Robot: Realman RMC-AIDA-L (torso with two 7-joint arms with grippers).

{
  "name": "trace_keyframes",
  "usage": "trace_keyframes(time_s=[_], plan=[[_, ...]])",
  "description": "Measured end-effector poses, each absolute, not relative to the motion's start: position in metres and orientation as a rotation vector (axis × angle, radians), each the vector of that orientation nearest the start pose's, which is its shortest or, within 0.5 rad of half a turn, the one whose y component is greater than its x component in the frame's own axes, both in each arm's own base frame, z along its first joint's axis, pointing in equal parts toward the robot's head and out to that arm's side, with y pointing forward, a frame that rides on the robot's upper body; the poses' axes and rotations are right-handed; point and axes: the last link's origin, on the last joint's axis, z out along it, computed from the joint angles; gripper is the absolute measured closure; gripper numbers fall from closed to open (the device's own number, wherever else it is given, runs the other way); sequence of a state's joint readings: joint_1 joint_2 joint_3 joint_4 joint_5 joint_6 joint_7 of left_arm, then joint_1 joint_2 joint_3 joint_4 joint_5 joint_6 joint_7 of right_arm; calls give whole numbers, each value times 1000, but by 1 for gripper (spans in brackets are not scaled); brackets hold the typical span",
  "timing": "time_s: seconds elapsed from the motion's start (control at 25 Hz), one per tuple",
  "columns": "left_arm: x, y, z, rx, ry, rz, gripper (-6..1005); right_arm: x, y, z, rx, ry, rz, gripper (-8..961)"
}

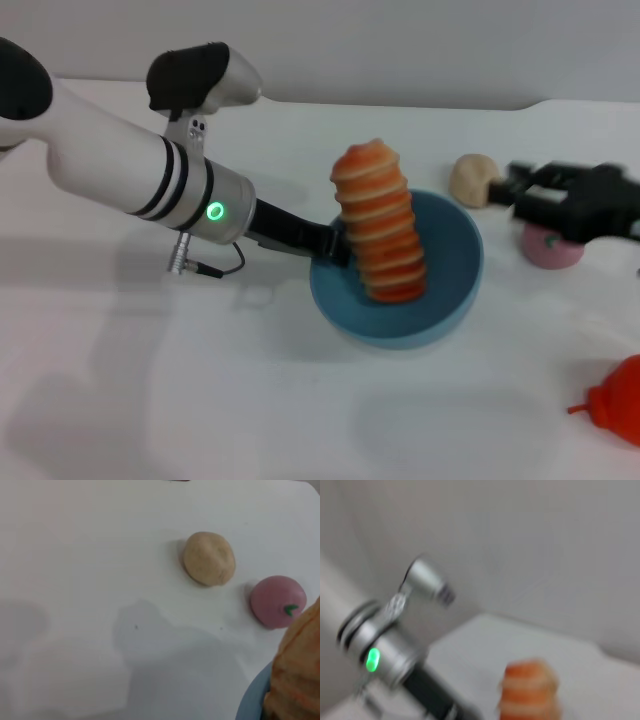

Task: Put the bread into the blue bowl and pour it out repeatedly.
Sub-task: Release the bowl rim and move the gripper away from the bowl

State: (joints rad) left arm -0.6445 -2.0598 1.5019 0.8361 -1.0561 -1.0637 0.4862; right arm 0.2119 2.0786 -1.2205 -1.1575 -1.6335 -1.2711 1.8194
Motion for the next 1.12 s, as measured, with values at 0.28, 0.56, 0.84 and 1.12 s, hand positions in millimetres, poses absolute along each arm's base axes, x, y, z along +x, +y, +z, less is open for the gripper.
trace_keyframes(time_s=[0.28, 0.56, 0.84, 1.12], plan=[[-205, 363, -97, -2501, -1415, 22, 999, 270, 297, 67, -2159, 790, 1161, 510], [-199, 356, -118, -2525, -1321, 22, 1000, 295, 279, 77, -2006, 761, 1261, 510], [-195, 350, -132, -2533, -1277, 33, 981, 302, 277, 76, -1977, 784, 1284, 509], [-195, 354, -127, -2515, -1285, 12, 945, 302, 278, 73, -1982, 786, 1283, 509]])
